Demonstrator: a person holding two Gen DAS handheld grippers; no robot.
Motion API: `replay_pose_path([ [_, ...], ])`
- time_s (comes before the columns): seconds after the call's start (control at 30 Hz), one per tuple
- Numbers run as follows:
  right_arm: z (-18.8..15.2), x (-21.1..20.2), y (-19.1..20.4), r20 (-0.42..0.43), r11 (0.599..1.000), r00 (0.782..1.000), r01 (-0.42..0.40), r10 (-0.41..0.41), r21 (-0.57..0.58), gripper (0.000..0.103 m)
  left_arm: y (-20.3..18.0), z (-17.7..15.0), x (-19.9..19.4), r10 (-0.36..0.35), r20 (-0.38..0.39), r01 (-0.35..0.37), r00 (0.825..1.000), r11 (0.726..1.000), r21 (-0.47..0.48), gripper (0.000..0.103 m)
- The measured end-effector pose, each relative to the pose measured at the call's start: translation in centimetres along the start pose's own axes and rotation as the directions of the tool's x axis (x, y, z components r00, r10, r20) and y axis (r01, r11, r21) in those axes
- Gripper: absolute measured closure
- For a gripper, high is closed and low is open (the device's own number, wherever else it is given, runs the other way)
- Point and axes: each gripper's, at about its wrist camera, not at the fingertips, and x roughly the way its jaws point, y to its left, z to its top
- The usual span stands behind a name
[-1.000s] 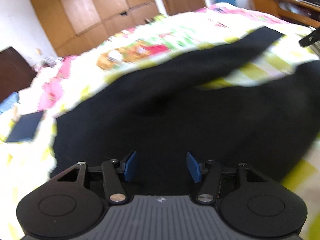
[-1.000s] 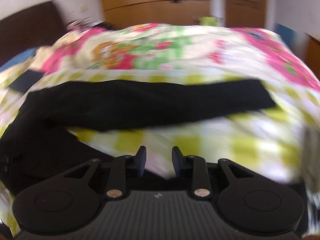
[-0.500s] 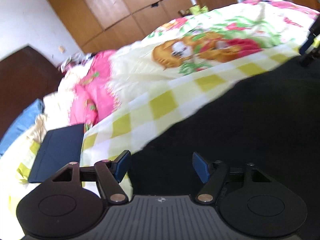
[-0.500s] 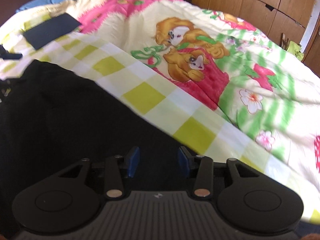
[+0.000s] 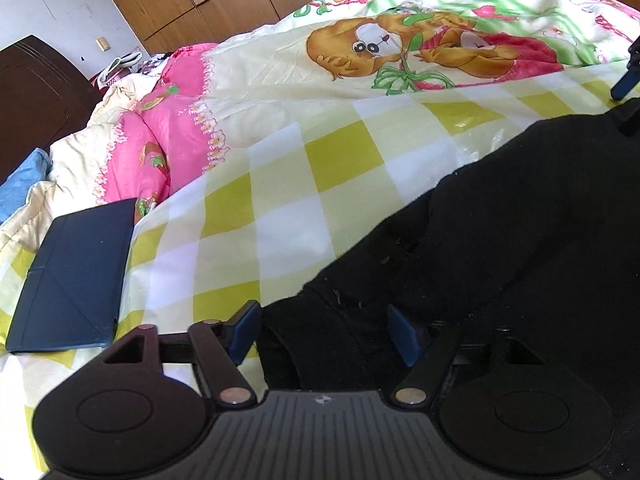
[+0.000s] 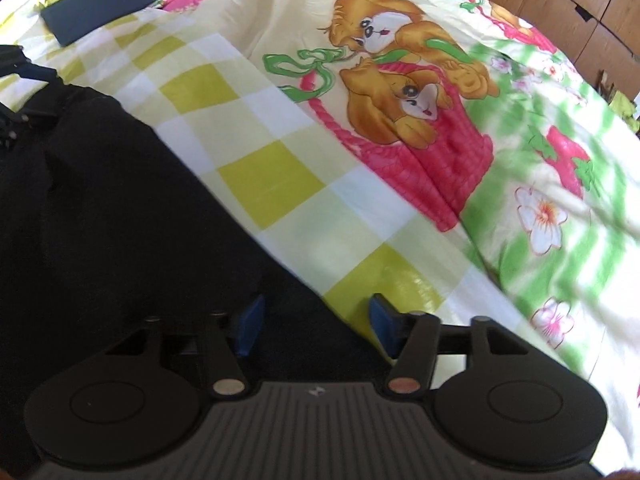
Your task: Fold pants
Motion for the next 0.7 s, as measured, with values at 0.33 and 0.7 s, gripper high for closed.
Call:
replay_pose_path([
  [0.33, 0.0, 0.5, 1.4, -0.024, 0.999, 0.999, -0.038, 0.038, 0.015, 0.097, -0.2, 0.5, 0.5, 0.012, -0.043, -0.01, 0.999, 0.999, 0.041, 0.06],
  [0.7, -2.1, -9.1, 3.4, 0.119, 0.998, 0.992, -0.045, 0.039, 0.048, 0.099, 0.7, -0.8, -4.6, -0.032, 0.015, 0.031, 0.999, 0.998, 0.049, 0.083],
])
